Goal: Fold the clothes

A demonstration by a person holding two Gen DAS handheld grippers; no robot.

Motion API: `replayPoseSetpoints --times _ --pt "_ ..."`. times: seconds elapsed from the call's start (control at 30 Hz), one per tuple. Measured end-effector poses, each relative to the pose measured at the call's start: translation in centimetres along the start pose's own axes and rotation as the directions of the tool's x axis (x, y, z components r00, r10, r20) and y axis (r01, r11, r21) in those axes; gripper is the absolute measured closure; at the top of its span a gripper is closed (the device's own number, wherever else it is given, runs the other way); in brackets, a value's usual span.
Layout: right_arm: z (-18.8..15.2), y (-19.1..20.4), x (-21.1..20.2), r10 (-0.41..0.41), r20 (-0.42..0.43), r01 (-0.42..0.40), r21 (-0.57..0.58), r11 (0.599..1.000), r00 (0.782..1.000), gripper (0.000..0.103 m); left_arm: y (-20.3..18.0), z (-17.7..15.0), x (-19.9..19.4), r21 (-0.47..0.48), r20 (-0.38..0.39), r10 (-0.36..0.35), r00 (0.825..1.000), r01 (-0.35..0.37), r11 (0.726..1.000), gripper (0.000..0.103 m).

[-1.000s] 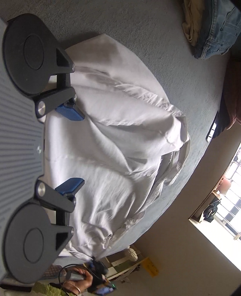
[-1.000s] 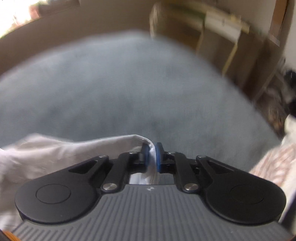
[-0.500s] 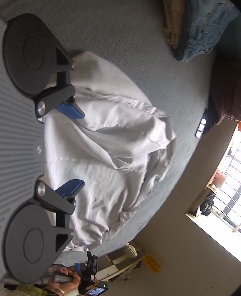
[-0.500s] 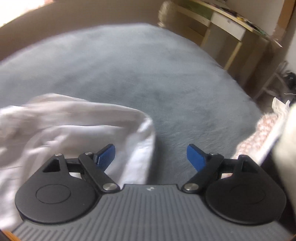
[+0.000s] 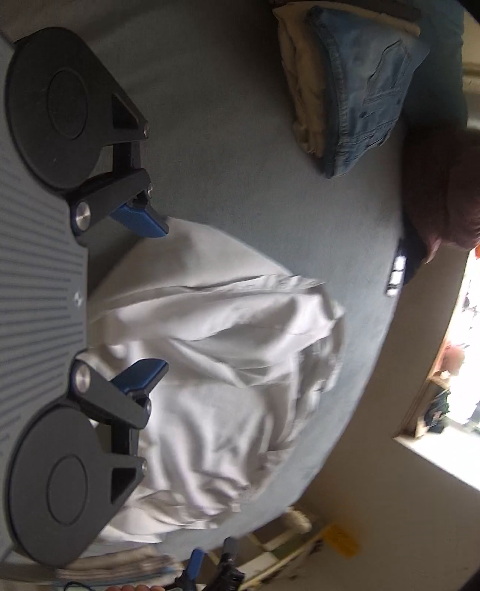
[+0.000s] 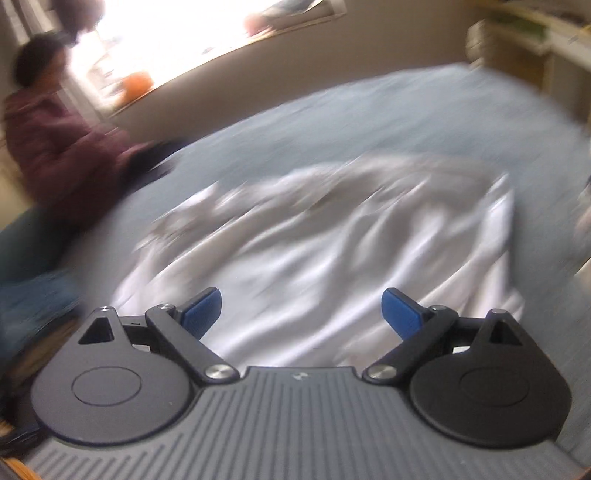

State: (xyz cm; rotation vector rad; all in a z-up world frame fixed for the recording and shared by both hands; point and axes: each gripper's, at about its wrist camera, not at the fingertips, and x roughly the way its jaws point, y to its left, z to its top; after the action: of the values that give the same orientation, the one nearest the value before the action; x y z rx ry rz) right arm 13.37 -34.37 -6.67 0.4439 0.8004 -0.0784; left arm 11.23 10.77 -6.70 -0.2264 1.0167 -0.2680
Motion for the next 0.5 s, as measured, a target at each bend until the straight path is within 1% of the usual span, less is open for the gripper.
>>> replayPoseSetpoints --times 0.07,0.13,0.17,0.2,0.27,0.33,0.37,0.43,0.47,0.5 --pt "-2.8 1.3 0.0 0.077 -0.057 -0.074 0.044 0.996 0.995 0.009 -0.2 -0.8 1.1 -0.015 -0.058 -0.027 0.998 0.026 1.0 0.026" --pt "-5.6 2.6 -0.1 0.155 -0.11 -0.145 0.093 0.985 0.982 0.009 -0.6 -1.6 2.5 -0.03 -0.103 -0.04 0.994 0.038 0.999 0.027" --pt "-7.0 2.6 0.3 0.185 -0.144 -0.165 0.14 0.976 0.972 0.009 -0.9 -1.9 3.3 -0.034 -0.128 -0.038 0.991 0.034 0.999 0.027" --pt "-8.2 2.5 0.6 0.208 -0.168 -0.176 0.19 0.966 0.964 0.009 -1.2 -2.2 4.1 -0.037 -0.147 -0.035 0.988 0.03 0.999 0.027" --pt "-10.1 1.3 1.3 0.216 -0.179 -0.152 0.314 0.937 0.96 0.01 -1.9 -3.0 5.3 -0.03 -0.173 -0.031 0.984 0.026 0.999 0.028" --pt "-12.0 0.1 2.0 0.223 -0.189 -0.123 0.434 0.893 0.956 0.014 -2.7 -3.6 6.3 -0.019 -0.2 -0.013 0.98 0.009 1.0 0.032" --pt "-12.4 -0.8 2.4 0.225 -0.164 -0.118 0.493 0.862 0.961 0.016 -3.0 -3.9 6.7 -0.01 -0.205 -0.01 0.979 0.008 1.0 0.033" --pt "-13.1 -2.9 3.2 0.221 -0.109 -0.111 0.605 0.788 0.969 0.029 -3.6 -4.5 7.3 -0.008 -0.213 0.007 0.977 -0.009 1.0 0.04" --pt "-13.5 -3.9 3.6 0.216 -0.082 -0.11 0.657 0.745 0.973 0.03 -3.9 -4.7 7.7 -0.011 -0.215 0.011 0.977 -0.014 1.0 0.044" --pt "-13.6 -4.3 4.2 0.213 -0.078 -0.105 0.677 0.728 0.974 0.032 -4.1 -4.8 7.9 -0.017 -0.215 0.014 0.976 -0.018 1.0 0.051"
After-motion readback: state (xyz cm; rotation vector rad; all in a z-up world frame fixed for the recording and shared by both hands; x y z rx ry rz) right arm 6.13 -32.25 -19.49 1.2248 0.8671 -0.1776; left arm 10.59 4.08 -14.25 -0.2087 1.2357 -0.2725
